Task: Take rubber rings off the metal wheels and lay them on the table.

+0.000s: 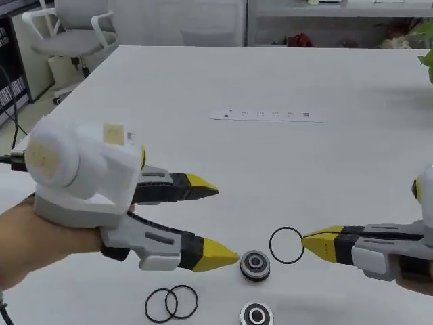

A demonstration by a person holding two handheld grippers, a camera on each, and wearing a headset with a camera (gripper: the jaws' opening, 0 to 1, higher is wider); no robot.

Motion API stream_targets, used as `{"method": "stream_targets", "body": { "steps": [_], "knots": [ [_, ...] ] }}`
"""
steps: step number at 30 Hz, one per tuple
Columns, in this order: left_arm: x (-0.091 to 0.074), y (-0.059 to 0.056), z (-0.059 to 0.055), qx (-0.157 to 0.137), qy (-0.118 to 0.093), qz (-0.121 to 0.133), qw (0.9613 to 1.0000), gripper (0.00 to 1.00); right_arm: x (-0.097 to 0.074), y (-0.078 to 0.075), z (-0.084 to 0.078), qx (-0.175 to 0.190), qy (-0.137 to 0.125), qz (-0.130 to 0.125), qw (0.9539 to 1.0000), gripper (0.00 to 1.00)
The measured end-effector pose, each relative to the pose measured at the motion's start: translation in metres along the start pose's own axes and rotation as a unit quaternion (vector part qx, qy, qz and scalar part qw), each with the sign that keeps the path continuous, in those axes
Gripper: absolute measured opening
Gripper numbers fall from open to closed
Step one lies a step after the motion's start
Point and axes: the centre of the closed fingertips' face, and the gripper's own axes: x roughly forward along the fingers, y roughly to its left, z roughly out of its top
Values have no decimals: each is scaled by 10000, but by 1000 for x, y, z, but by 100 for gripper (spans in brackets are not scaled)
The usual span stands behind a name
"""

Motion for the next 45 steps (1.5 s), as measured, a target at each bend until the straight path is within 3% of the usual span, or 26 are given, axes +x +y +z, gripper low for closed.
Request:
{"method": "stream_targets", "body": {
  "steps": [9,14,19,29,45],
  "knots": [
    [-56,1,-10,-19,60,442,9990,80,-23,24,14,41,-186,-131,9997,0],
    [-85,4,-10,-60,-77,645,9979,83,-27,40,26,6,-270,-145,9995,0],
    [-104,6,-14,-104,-149,781,9968,85,-25,54,33,-65,-287,-126,9995,0],
    [-140,5,-32,-217,-245,991,9945,90,-12,86,51,-246,-302,-41,9992,0],
    [-173,10,-61,-406,-357,1182,9915,100,31,118,62,-328,-257,144,9990,0]
  ]
}}
